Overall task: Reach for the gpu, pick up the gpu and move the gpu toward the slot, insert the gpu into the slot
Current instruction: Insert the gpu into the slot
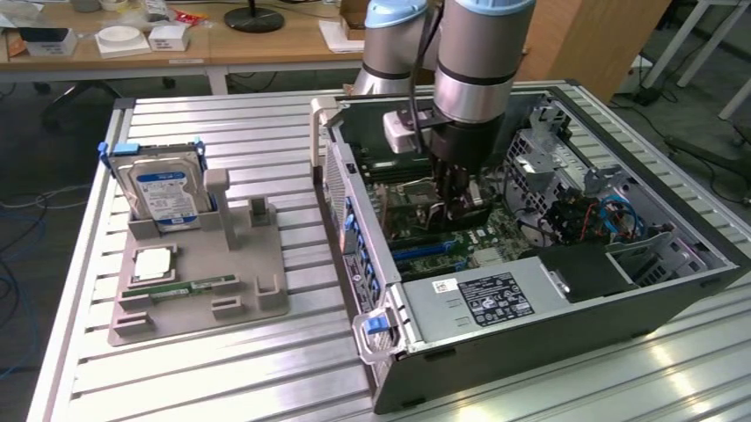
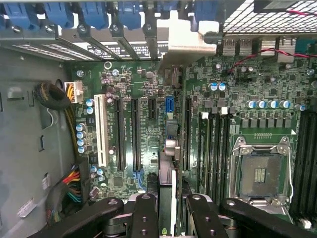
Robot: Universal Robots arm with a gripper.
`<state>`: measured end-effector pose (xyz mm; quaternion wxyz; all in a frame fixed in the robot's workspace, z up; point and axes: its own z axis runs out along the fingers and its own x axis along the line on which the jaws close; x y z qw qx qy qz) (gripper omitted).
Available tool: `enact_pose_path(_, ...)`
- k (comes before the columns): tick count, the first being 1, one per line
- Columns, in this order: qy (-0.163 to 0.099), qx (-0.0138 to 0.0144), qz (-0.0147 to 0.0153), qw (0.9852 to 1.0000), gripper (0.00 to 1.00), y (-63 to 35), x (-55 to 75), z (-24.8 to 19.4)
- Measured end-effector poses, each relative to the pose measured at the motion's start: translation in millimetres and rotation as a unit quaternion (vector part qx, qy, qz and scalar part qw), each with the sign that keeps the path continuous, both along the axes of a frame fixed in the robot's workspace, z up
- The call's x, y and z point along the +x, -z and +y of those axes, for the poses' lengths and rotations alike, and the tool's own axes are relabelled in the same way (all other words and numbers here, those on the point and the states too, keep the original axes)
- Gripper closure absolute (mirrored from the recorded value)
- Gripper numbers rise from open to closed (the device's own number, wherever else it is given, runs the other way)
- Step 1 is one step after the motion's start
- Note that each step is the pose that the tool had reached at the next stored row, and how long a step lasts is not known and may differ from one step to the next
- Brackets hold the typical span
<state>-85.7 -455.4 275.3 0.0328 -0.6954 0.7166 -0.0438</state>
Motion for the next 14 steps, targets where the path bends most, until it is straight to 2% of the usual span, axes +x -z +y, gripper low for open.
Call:
enact_pose_path(7, 0.000, -0.0019, 0.0009, 1.0000, 0.73, 7.1, -3.3, 0.0)
enact_pose_path(14, 0.000, -0.0020, 0.0021, 1.0000, 0.73, 10.0, -5.3, -0.1)
